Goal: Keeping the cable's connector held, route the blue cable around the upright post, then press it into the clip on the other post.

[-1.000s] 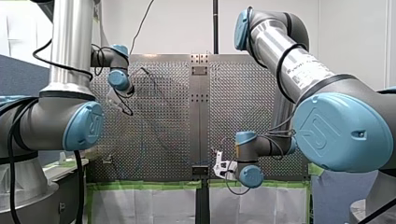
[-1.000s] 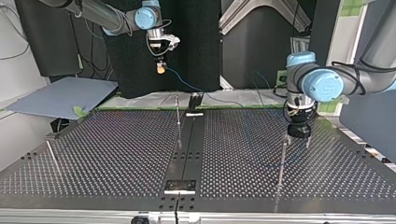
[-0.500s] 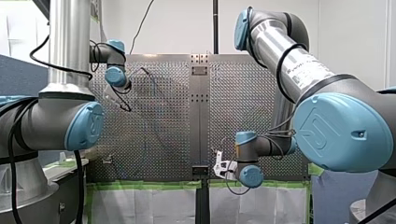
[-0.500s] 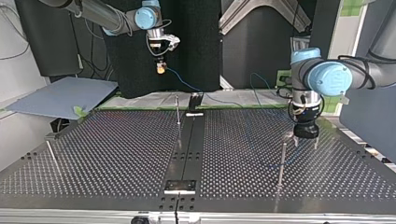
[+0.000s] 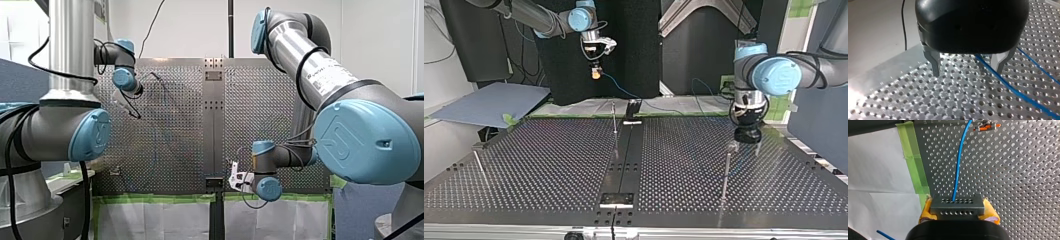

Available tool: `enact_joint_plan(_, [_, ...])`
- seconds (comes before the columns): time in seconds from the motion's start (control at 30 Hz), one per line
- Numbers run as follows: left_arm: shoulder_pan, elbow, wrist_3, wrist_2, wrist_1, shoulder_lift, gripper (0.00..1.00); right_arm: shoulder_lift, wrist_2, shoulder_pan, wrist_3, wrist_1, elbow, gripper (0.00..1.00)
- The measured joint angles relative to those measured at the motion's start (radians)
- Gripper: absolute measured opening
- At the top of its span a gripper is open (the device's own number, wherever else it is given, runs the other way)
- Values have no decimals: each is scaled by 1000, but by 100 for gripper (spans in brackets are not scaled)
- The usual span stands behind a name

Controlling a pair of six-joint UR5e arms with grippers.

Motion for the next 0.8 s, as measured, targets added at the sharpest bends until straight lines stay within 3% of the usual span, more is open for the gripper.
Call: enact_joint_plan(0.8, [-49,-52,53,18,-31,160,100,0,-4,0,4,-5,0,0])
